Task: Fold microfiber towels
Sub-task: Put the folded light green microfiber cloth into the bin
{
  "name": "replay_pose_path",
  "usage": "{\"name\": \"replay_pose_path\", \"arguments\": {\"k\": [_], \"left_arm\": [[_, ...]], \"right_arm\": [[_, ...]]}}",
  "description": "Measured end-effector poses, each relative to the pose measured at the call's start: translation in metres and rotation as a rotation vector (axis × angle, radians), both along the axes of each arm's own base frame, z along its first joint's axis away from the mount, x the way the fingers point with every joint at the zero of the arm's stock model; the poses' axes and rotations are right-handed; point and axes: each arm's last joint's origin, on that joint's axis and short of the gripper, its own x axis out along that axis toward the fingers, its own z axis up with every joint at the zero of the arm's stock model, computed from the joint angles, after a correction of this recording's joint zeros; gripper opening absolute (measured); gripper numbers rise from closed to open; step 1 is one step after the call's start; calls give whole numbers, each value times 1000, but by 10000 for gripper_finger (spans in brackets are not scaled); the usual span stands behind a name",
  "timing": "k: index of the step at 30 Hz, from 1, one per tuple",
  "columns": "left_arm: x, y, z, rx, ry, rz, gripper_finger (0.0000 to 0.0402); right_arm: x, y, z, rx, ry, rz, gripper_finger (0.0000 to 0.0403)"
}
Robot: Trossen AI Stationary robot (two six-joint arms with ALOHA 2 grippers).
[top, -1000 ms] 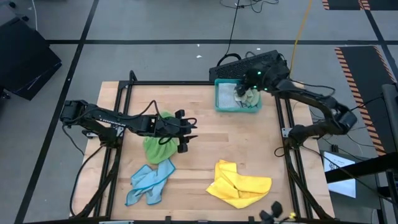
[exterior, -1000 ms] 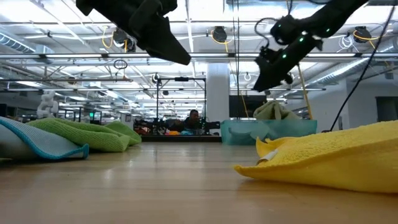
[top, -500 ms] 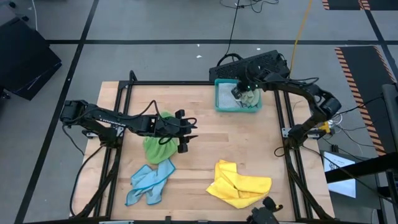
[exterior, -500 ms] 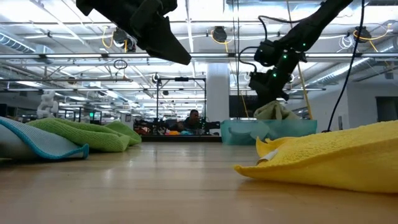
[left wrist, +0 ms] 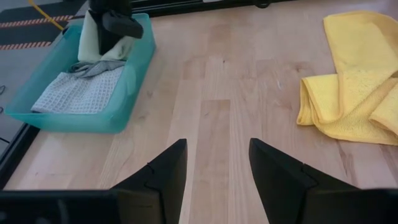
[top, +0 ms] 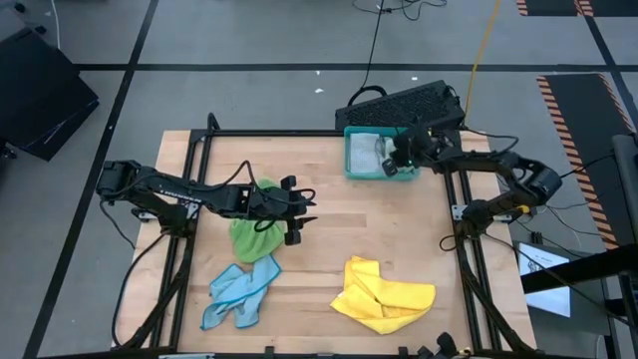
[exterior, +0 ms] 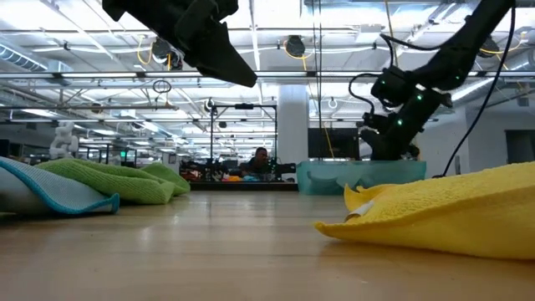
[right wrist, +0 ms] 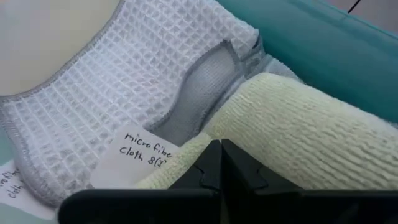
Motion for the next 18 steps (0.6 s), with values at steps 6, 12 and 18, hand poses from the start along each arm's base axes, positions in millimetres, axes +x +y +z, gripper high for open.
{"name": "replay_pose_path", "arguments": {"k": [6,12,18], "left_arm": [[0,0,0,0,-1,0,175],[0,0,0,-5,-3,3,175],[0,0,0,-5,-4,3,175]], "right_arm": [[-6,4,-9,-15,-11,-9,0],[-5,7,13,-56,-82,13,0],[-12,15,39,-43,-110,-29,0]]}}
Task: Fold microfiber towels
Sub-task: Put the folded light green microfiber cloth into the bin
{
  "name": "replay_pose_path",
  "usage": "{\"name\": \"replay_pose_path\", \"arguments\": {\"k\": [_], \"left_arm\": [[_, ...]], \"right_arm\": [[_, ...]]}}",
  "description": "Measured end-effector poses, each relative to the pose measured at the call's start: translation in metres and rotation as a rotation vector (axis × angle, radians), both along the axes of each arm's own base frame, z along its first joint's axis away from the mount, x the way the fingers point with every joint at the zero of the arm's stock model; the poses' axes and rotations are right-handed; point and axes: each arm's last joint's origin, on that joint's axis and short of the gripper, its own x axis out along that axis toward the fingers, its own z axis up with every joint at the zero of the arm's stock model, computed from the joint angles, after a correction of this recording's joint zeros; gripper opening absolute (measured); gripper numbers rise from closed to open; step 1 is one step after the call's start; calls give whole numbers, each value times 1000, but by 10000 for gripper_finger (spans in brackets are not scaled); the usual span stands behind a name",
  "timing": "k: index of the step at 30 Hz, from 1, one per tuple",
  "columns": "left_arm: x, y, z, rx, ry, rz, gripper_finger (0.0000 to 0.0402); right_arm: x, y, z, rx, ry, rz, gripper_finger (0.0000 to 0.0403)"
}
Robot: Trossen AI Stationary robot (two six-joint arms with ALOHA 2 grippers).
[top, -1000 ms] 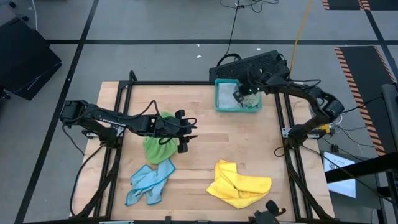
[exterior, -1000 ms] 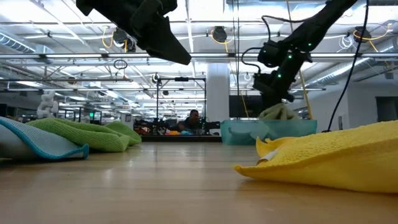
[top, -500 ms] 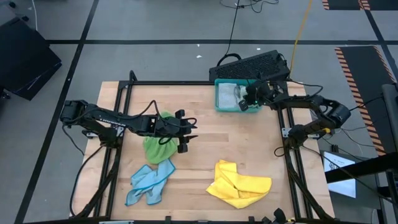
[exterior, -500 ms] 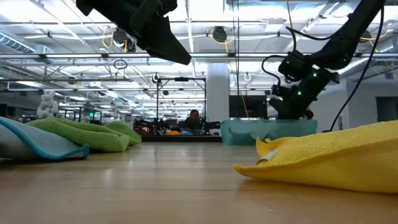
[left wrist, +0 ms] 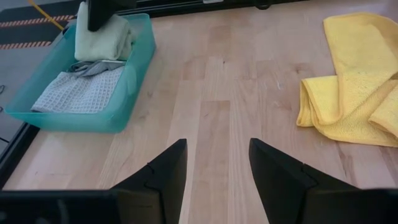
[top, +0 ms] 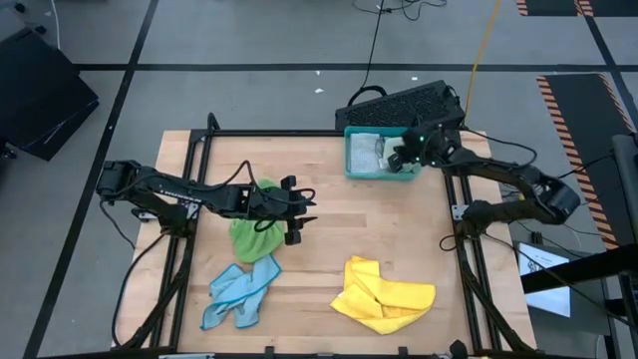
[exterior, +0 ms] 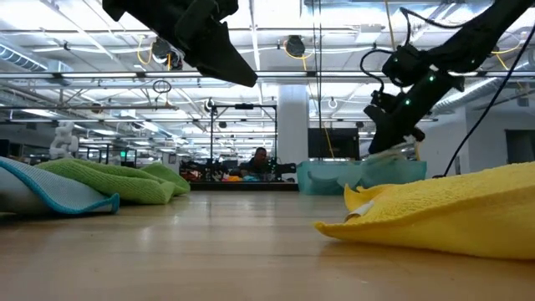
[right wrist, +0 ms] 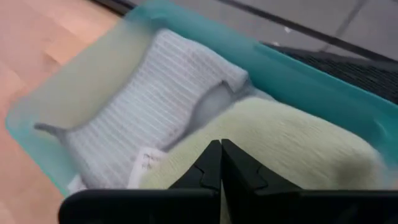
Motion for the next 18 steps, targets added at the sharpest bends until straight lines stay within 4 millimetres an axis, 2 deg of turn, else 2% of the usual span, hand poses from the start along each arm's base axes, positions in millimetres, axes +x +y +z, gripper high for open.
{"name": "replay_pose_path", "arguments": {"k": [4,9,12,18], "left_arm": [[0,0,0,3,0,-2,175],[0,0,0,4,0,-3,175],[0,0,0,8,-4,-4,175],[0,0,1,11,-4,-6,175]], "right_arm": [[-3,1,15,29,102,-65,0],[-1,-12,36,65,171,-116,0],[-2,-24,29,129,226,-145,0],[4,-40,-5,230,331,-147,0]]}}
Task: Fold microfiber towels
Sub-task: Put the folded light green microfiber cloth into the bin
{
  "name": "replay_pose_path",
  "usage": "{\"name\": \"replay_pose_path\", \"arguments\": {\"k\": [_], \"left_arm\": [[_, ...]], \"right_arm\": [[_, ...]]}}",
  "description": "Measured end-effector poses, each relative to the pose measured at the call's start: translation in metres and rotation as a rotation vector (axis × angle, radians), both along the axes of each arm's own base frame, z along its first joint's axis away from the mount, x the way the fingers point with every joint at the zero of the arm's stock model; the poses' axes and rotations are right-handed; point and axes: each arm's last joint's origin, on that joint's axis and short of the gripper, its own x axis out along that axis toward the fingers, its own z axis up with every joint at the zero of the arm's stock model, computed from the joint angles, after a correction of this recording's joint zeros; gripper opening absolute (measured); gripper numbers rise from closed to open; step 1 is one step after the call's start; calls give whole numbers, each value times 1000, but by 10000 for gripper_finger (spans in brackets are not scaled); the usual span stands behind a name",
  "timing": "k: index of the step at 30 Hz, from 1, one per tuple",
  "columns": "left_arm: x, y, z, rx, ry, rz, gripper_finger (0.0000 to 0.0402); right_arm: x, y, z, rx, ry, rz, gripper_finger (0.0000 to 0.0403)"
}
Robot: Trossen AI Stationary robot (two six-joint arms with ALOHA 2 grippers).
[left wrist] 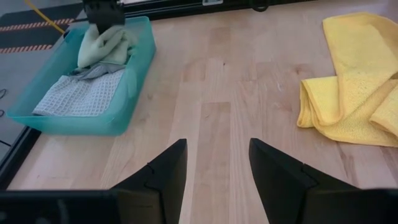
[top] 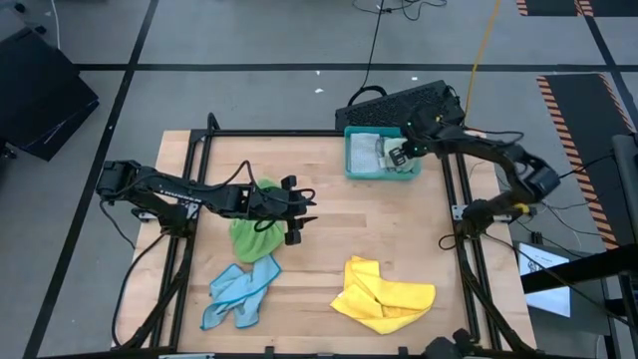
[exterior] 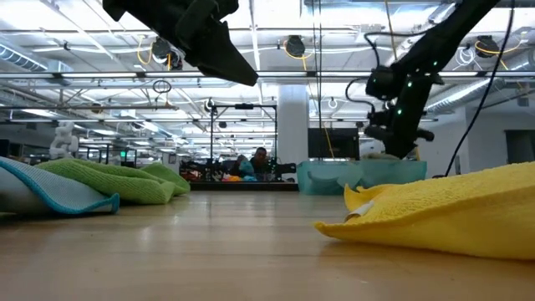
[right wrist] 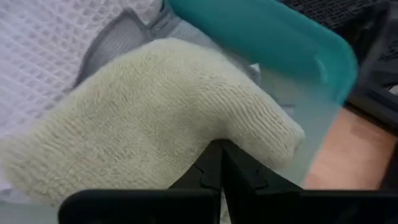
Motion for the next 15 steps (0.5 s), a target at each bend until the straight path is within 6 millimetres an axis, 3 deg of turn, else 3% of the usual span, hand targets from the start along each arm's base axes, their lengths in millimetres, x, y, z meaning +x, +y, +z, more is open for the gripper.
{"name": "replay_pose_path", "arguments": {"k": [10,15], "left_arm": [[0,0,0,15,3,-10,175],[0,0,0,15,3,-10,175]], "right_arm": [[12,-16,-35,15,50,39,0],[11,-13,-24,-10,26,54,0]]}}
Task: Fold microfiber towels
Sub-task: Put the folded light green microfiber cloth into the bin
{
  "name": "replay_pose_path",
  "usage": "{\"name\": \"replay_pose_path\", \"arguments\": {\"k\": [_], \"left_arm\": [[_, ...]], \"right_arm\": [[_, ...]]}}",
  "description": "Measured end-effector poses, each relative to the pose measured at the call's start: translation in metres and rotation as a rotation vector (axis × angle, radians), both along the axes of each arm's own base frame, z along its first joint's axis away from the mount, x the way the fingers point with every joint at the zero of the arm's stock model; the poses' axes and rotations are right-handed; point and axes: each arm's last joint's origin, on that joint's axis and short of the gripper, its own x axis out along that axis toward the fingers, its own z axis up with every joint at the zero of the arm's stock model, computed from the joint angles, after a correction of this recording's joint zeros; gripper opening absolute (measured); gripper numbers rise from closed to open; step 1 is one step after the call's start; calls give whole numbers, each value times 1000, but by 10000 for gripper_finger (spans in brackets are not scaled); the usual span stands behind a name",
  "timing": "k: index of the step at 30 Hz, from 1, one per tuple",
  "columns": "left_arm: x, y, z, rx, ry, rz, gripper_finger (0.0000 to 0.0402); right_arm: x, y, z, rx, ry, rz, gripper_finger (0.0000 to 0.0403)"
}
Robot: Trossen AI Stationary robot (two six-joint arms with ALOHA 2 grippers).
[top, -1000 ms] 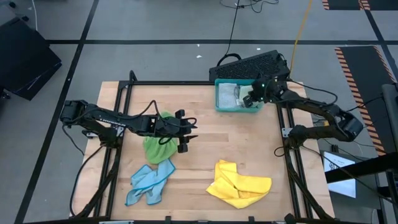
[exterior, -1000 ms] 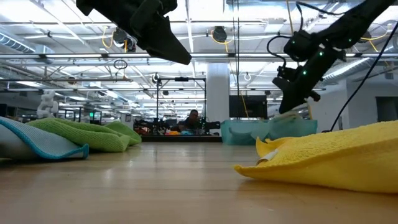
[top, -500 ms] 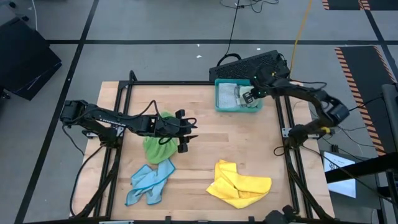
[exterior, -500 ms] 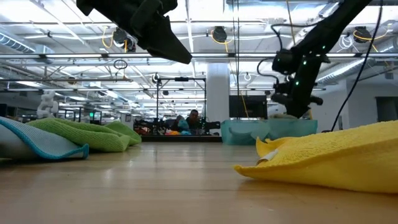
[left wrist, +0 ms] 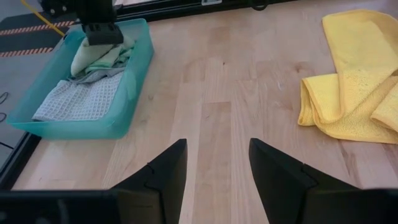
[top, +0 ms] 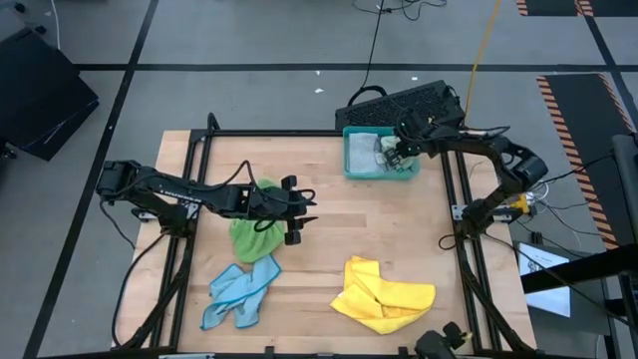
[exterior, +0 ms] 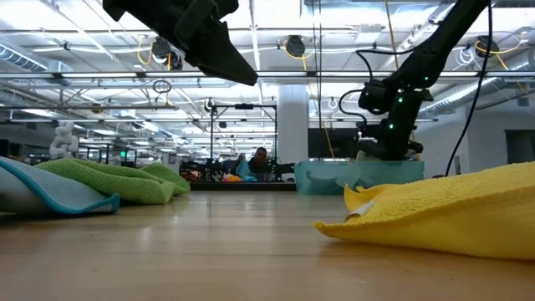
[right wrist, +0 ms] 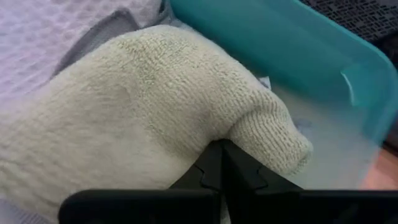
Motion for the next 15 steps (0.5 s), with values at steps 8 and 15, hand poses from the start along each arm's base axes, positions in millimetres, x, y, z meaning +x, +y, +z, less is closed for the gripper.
{"name": "replay_pose_path", "arguments": {"k": [8,15], "left_arm": [[0,0,0,-1,0,1,175],[0,0,0,-2,-2,2,175]], "right_arm": [[-12,19,55,-128,-131,19,0],[5,39,74,-181,-248,102,0]]}}
